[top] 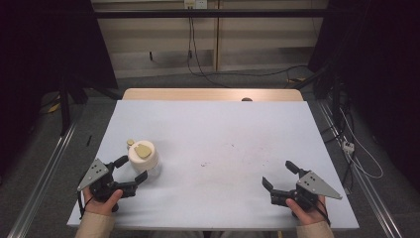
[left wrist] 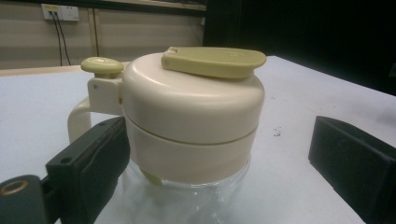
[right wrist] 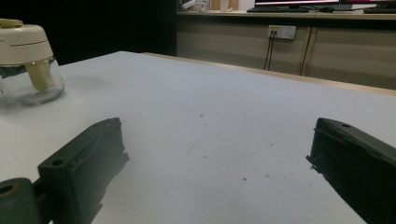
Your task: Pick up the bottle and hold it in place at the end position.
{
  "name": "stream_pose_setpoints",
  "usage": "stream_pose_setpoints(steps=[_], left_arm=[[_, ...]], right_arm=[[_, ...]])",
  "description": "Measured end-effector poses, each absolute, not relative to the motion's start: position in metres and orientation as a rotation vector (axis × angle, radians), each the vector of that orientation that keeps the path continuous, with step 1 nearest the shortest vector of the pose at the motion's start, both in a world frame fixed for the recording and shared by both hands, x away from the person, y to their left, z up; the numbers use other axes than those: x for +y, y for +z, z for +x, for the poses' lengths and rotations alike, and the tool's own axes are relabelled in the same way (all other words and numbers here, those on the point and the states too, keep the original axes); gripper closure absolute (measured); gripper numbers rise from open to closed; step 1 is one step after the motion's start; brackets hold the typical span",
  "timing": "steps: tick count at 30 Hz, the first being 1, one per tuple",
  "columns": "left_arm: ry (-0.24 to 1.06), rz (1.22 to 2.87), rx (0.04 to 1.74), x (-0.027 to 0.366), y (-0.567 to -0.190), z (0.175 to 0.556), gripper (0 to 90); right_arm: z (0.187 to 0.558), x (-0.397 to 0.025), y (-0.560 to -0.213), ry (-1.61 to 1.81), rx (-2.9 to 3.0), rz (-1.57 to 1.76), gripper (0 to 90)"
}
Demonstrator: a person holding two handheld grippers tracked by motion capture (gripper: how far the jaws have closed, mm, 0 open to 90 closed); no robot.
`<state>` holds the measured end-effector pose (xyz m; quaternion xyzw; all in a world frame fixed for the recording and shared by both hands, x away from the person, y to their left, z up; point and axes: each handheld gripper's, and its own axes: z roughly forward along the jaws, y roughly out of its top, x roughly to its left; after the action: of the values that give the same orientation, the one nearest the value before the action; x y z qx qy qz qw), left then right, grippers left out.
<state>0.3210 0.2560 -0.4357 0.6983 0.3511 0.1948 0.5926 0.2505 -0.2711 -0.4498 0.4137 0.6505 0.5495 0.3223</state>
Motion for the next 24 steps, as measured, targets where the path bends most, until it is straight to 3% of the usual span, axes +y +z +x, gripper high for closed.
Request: stream_pose_setpoints(steps=[24], left_arm=[[0.481,1.66,0.861,0.2519,-0.4357,0.3301,4.5]], right_arm=[[0.2504,-0.2697,-0.4492,1.455,1.715,1.07,2.4]])
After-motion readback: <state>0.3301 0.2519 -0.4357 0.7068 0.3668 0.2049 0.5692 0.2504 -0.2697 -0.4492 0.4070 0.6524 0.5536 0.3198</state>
